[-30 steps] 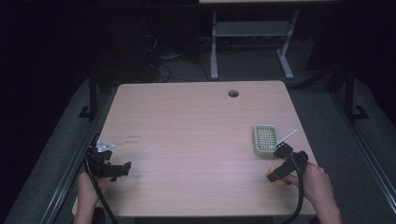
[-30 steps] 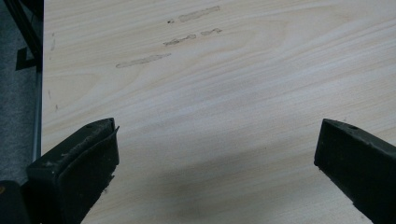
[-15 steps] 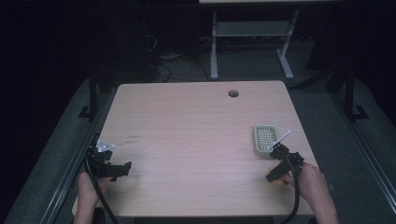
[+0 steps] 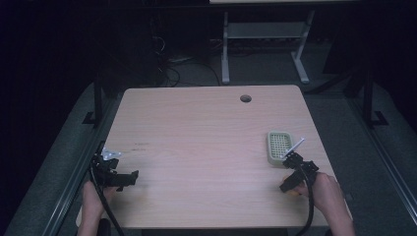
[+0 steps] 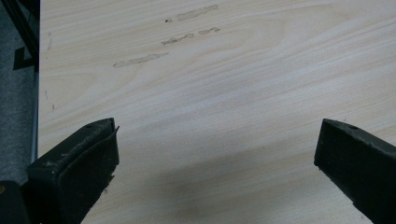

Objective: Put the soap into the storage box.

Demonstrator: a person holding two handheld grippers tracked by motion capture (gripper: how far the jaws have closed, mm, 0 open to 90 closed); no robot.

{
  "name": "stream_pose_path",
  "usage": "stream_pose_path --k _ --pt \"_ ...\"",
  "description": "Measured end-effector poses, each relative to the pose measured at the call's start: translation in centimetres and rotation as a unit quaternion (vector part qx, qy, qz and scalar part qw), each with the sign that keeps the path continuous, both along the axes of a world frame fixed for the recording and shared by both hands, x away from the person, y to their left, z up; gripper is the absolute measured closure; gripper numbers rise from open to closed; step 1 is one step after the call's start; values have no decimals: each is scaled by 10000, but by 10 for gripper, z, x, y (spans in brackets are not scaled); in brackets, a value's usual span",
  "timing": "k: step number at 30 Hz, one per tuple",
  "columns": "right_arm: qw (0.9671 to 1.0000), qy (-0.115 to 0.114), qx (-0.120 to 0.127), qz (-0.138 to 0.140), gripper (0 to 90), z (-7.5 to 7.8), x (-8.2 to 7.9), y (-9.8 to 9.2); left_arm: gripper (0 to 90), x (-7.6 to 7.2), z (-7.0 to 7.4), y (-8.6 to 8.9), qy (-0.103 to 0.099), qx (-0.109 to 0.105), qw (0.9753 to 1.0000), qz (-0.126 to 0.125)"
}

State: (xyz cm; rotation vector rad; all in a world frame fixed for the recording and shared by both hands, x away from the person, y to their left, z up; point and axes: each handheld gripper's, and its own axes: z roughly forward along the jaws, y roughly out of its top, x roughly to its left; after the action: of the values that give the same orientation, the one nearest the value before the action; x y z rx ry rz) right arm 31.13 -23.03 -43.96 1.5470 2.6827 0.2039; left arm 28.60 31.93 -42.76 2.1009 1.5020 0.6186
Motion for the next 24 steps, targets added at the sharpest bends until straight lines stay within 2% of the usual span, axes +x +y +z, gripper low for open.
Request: stream_pose_path --k 5,15,24 --pt "9999 79 34 72 254 -1 0 1 0 0 0 0 -2 -5 10000 8" --pt "9999 127 3 34 264 -3 0 2 0 -1 1 1 12 18 10000 8" --pt "9999 75 36 -80 266 1 -1 -7 0 0 0 1 22 17 10000 1"
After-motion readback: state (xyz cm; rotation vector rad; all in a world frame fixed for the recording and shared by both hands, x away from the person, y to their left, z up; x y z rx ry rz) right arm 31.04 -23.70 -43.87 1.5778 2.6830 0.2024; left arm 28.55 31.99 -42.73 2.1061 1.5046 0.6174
